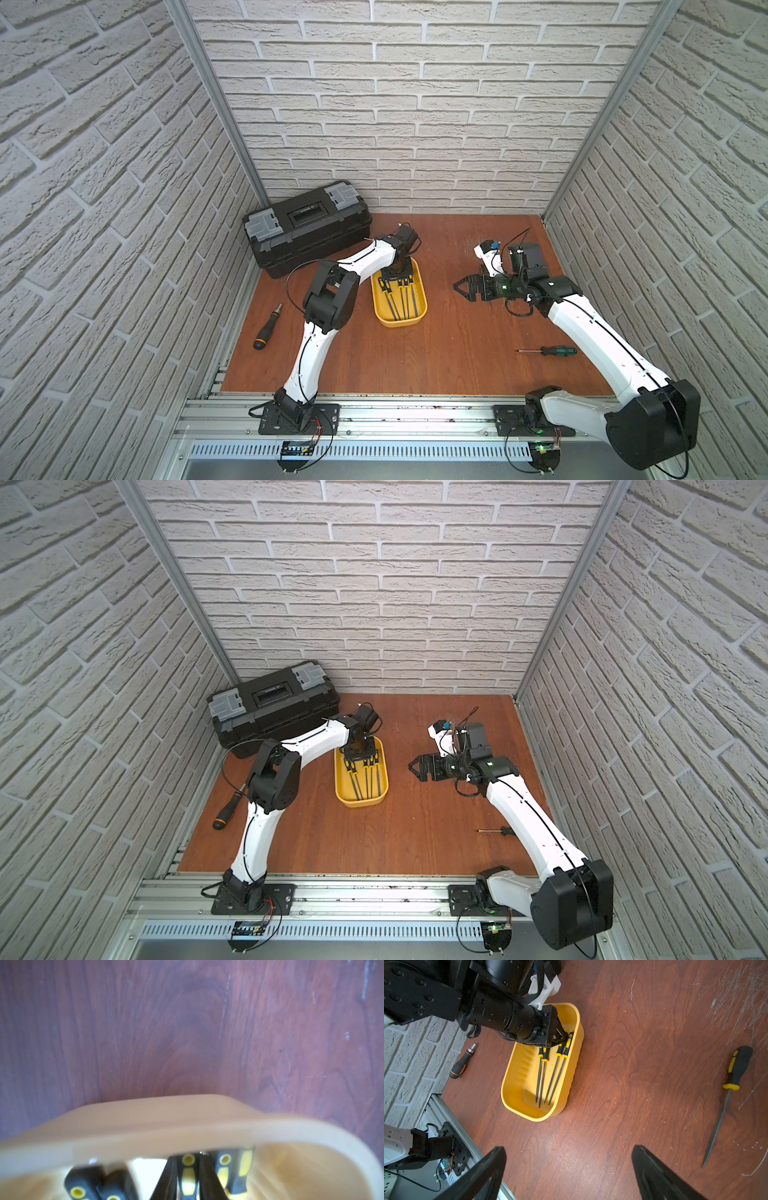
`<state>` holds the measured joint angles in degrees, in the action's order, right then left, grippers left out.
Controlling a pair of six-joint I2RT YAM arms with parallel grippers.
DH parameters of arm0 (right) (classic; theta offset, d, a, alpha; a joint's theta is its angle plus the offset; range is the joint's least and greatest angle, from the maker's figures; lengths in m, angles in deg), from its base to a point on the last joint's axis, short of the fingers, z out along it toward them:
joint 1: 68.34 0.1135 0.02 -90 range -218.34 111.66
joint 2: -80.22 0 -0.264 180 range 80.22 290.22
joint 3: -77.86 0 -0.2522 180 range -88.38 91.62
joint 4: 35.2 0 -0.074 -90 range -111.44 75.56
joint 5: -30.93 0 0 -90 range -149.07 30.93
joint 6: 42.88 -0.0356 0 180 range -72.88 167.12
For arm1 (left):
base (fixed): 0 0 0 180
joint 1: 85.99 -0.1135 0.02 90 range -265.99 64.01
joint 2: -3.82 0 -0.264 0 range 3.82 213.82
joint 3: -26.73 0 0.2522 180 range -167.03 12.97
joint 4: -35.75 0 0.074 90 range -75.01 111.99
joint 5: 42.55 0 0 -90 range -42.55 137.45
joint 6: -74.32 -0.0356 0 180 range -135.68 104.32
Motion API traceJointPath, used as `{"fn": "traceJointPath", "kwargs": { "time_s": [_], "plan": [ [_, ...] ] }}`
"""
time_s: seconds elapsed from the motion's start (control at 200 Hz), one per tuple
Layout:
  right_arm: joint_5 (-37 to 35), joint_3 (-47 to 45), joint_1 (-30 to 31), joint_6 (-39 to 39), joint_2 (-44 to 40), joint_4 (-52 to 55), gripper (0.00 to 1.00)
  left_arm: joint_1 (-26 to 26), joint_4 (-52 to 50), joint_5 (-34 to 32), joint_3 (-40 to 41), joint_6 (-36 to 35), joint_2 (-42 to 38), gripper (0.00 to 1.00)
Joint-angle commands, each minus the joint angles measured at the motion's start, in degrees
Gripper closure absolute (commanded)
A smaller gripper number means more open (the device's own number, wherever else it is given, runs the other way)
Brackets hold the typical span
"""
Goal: Take the file tool out of the storage box
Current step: Pick up the file tool from the storage box.
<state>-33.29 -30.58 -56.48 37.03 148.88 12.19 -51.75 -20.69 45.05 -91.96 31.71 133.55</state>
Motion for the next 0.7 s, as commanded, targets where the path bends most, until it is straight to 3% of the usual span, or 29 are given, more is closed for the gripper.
{"fn": "traceJointPath", "kwargs": {
  "time_s": [0.0,0.37,0.695],
  "plan": [
    [0.39,-0.50,0.27,0.26,-1.69,-1.27,0.01,-0.31,1.84,0.82,2.03,-0.29,-0.43,0.84],
    [3.66,-3.68,1.98,-2.87,-0.48,-5.45,0.04,-2.03,6.65,6.06,8.90,-0.56,-9.06,0.85],
    [5.16,-4.01,8.09,-8.20,3.87,-11.71,0.20,-2.82,11.13,9.76,13.66,0.20,-17.52,0.85]
  ]
}}
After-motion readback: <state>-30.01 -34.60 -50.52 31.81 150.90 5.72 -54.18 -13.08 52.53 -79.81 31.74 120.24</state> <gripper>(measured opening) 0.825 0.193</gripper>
